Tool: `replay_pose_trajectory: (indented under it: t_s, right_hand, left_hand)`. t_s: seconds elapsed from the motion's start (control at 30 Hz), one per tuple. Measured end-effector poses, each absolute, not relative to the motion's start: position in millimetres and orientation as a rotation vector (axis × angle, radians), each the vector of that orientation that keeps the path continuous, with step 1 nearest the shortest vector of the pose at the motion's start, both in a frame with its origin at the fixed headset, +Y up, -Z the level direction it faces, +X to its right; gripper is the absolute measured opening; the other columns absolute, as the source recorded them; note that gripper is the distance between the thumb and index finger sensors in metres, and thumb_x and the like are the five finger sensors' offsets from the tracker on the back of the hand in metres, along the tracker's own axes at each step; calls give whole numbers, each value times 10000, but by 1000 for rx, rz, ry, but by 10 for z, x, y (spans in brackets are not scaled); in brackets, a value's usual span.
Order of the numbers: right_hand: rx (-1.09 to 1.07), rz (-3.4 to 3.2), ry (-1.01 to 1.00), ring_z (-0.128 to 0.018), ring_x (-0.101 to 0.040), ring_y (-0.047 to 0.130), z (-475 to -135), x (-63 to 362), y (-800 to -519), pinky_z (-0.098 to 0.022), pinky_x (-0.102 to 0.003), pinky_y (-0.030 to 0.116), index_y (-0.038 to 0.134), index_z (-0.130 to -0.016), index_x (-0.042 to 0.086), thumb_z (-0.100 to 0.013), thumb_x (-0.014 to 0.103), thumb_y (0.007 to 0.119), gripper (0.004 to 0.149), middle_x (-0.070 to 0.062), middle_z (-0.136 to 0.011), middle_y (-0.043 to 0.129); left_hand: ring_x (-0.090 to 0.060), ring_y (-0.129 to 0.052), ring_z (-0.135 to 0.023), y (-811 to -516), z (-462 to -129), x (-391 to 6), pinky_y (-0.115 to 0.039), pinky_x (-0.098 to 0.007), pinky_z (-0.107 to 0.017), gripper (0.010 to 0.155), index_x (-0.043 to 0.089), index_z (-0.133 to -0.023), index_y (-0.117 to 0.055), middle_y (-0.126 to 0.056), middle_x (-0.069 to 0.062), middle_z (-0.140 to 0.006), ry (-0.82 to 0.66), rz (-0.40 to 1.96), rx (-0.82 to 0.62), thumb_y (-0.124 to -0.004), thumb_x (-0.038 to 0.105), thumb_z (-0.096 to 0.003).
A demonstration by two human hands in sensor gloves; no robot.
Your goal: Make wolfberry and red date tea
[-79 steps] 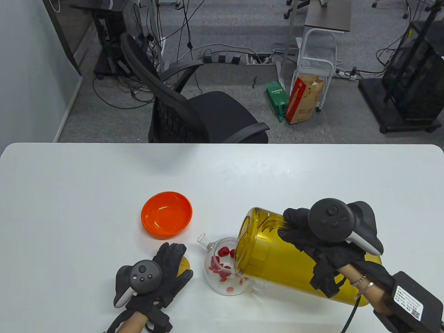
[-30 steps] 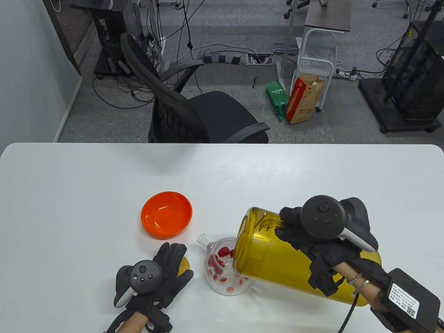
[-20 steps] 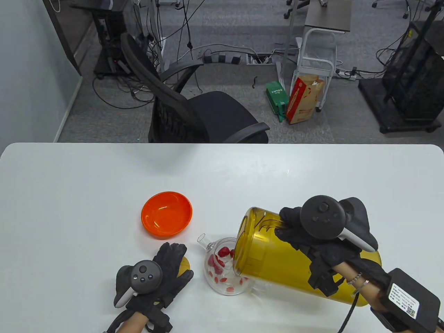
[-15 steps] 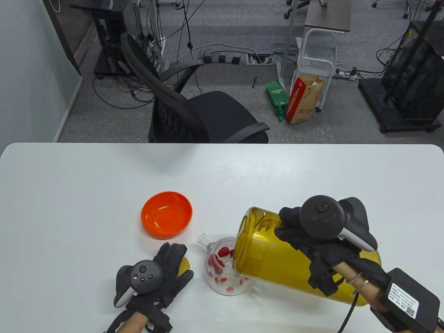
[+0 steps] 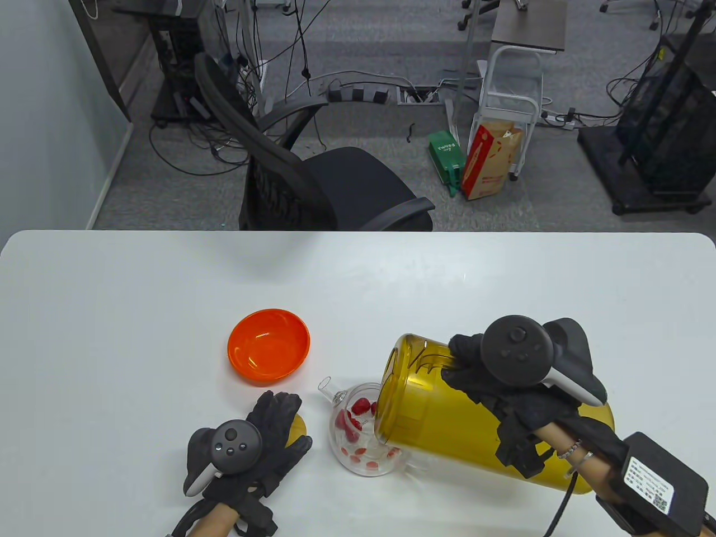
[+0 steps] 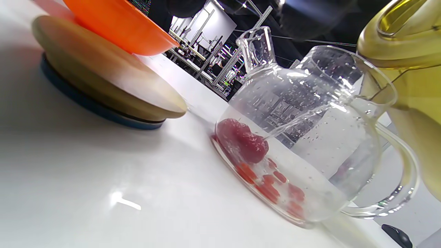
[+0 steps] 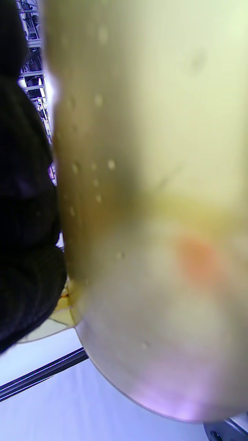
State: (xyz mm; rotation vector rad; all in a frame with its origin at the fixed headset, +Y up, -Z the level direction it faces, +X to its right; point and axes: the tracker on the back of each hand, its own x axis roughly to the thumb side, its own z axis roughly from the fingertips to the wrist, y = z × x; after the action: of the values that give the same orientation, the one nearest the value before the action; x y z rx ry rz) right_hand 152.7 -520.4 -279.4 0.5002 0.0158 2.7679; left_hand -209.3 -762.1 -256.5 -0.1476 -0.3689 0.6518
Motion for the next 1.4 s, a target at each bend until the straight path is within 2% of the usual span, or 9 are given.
replay_pose_trajectory:
  t_s: [1.4]
  right_hand:
    - [500, 2788, 31, -218, -228, 909, -2784, 1493, -5182, -225, -469, 818, 868, -713, 82, -530, 389, 869, 357, -114, -463, 911]
  left_hand:
    - [-479, -283, -1109, -7633, -2563, -2082, -332, -629, -733, 734, 128, -1134, -354, -409, -235, -1207, -377, 647, -158, -667, 518, -597]
